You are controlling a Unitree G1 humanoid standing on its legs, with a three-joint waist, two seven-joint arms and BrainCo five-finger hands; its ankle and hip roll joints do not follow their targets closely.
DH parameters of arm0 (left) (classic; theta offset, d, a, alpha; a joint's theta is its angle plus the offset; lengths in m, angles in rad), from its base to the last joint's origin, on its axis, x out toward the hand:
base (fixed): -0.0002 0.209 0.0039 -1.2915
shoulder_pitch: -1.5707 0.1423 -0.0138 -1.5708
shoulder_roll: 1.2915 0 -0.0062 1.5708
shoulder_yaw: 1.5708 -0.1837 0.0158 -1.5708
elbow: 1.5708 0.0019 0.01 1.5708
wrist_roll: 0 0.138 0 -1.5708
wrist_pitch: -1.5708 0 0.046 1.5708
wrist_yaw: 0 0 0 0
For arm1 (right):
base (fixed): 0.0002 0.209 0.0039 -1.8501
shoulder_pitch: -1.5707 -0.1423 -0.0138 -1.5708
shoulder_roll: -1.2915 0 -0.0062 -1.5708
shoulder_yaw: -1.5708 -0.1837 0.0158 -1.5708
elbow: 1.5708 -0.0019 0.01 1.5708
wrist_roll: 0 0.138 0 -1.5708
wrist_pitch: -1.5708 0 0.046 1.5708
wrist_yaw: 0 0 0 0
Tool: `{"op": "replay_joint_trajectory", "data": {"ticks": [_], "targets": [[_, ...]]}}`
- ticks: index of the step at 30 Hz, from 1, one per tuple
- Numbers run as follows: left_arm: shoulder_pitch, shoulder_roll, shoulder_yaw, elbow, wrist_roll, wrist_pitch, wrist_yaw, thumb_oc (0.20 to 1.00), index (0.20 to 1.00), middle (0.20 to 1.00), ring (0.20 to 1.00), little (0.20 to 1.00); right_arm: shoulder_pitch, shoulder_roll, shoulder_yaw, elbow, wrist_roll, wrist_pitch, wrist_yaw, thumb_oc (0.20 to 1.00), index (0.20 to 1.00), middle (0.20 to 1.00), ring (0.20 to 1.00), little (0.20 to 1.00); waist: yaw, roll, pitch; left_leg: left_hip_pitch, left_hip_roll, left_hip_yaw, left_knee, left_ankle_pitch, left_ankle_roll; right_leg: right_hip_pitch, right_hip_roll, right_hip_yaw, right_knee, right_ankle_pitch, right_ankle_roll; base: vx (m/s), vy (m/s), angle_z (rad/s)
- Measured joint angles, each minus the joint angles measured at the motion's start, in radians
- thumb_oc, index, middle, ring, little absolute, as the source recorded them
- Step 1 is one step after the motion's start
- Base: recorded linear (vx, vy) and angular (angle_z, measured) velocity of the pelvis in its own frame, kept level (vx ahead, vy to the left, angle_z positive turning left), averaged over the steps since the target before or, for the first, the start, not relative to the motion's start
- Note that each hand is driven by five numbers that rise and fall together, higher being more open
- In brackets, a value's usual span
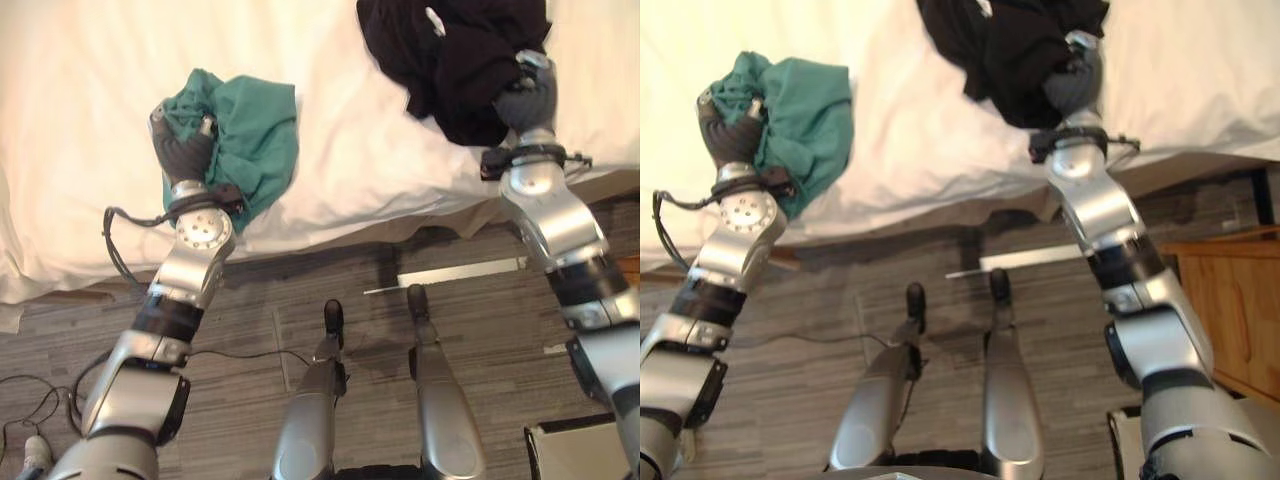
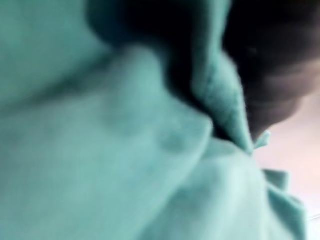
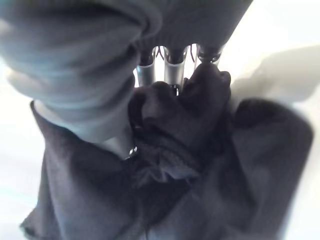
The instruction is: Tidy up the quilt and then pick up the clothes from the bed and put them into the laundry hamper.
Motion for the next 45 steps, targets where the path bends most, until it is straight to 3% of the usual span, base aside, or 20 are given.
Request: {"op": "replay_joint_trajectory", "data": {"ticks": [5, 11, 14, 16, 18, 24, 27, 30, 33, 37, 45], "targets": [[0.197, -0.071, 0.105, -0.175, 0.008, 0.005, -0.015, 0.200, 0.200, 0.200, 0.200, 0.200, 0.308, 0.032, -0.152, -0.160, -0.002, -0.044, 0.051, 0.200, 0.200, 0.200, 0.200, 0.200, -0.005, -0.010, -0.003, 0.123, 0.013, 0.008, -0.063, -0.002, 0.001, 0.112, 0.008, 0.001, -0.054, 0.000, 0.000, 0.06, -0.069, -0.08], [0.496, -0.195, 0.163, -0.344, 0.008, -0.072, -0.053, 0.200, 0.200, 0.200, 0.200, 0.200, 0.710, 0.152, -0.236, -0.282, -0.004, -0.165, 0.224, 0.200, 0.200, 0.200, 0.200, 0.200, -0.006, -0.080, -0.058, 0.247, 0.037, 0.024, -0.121, -0.013, -0.002, 0.229, 0.027, 0.002, -0.115, -0.008, -0.011, 0.05, -0.095, -0.10], [0.620, -0.248, 0.176, -0.387, 0.004, -0.102, -0.084, 0.200, 0.200, 0.200, 0.200, 0.200, 0.873, 0.198, -0.244, -0.329, -0.005, -0.209, 0.300, 0.200, 0.200, 0.200, 0.200, 0.200, -0.007, -0.086, -0.136, 0.276, 0.040, 0.026, -0.137, -0.024, -0.005, 0.262, 0.028, 0.001, -0.142, -0.011, -0.015, -0.01, -0.080, -0.02], [0.654, -0.265, 0.176, -0.395, -0.004, -0.115, -0.108, 0.200, 0.200, 0.200, 0.200, 0.200, 0.923, 0.210, -0.235, -0.336, -0.004, -0.243, 0.339, 0.200, 0.200, 0.200, 0.200, 0.200, -0.008, -0.086, -0.156, 0.302, 0.041, 0.025, -0.142, -0.025, -0.004, 0.294, 0.027, 0.001, -0.157, -0.011, -0.015, -0.03, -0.080, 0.03], [0.732, -0.280, 0.137, -0.417, -0.012, -0.124, -0.147, 0.200, 0.200, 0.200, 0.200, 0.200, 1.011, 0.217, -0.214, -0.354, 0.004, -0.276, 0.402, 0.200, 0.200, 0.200, 0.200, 0.200, -0.006, -0.086, -0.223, 0.326, 0.042, 0.024, -0.145, -0.033, -0.004, 0.328, 0.025, 0.000, -0.179, -0.011, -0.015, -0.03, -0.081, 0.04], [0.858, -0.283, 0.010, -0.414, -0.053, -0.143, -0.218, 0.200, 0.200, 0.200, 0.200, 0.200, 1.126, 0.222, -0.150, -0.295, 0.088, -0.327, 0.494, 0.200, 0.200, 0.200, 0.200, 0.200, -0.006, -0.086, -0.311, 0.358, 0.038, 0.027, -0.146, -0.047, 0.003, 0.363, 0.022, 0.000, -0.192, -0.016, -0.010, -0.05, -0.040, -0.01], [0.890, -0.283, -0.053, -0.370, -0.057, -0.167, -0.216, 0.200, 0.200, 0.200, 0.200, 0.200, 1.168, 0.220, -0.109, -0.227, 0.090, -0.331, 0.508, 0.200, 0.200, 0.200, 0.200, 0.200, -0.008, -0.084, -0.334, 0.358, 0.038, 0.028, -0.146, -0.050, 0.009, 0.362, 0.021, 0.000, -0.191, -0.016, -0.009, -0.07, -0.003, -0.02], [0.881, -0.279, -0.100, -0.236, -0.085, -0.222, -0.164, 0.200, 0.200, 0.200, 0.200, 0.200, 1.141, 0.210, -0.029, -0.095, 0.130, -0.375, 0.482, 0.200, 0.200, 0.200, 0.200, 0.200, -0.027, -0.085, -0.338, 0.358, 0.038, 0.029, -0.147, -0.046, 0.012, 0.361, 0.021, 0.000, -0.190, -0.013, -0.006, -0.05, 0.005, -0.02], [0.834, -0.288, -0.106, -0.102, -0.140, -0.231, -0.134, 0.200, 0.200, 0.200, 0.200, 0.200, 1.066, 0.213, 0.039, 0.031, 0.157, -0.402, 0.429, 0.200, 0.200, 0.200, 0.200, 0.200, -0.028, -0.082, -0.339, 0.358, 0.039, 0.029, -0.151, -0.048, 0.010, 0.361, 0.019, -0.002, -0.197, -0.010, -0.005, -0.01, -0.013, -0.09], [0.829, -0.290, -0.111, -0.081, -0.190, -0.242, -0.128, 0.200, 0.200, 0.200, 0.200, 0.200, 1.021, 0.213, 0.044, 0.043, 0.158, -0.455, 0.356, 0.200, 0.200, 0.200, 0.200, 0.200, -0.023, -0.071, -0.351, 0.362, 0.042, 0.023, -0.150, -0.043, 0.017, 0.368, 0.021, -0.008, -0.207, -0.004, -0.005, 0.01, -0.015, 0.03], [0.818, -0.290, -0.125, -0.114, -0.189, -0.254, -0.111, 0.200, 0.200, 0.200, 0.200, 0.200, 1.052, 0.206, 0.056, 0.024, 0.135, -0.454, 0.377, 0.200, 0.200, 0.200, 0.200, 0.200, -0.022, -0.062, -0.356, 0.382, 0.040, 0.018, -0.146, -0.044, 0.016, 0.403, 0.011, -0.019, -0.226, 0.000, 0.001, 0.03, -0.060, 0.03]]}}
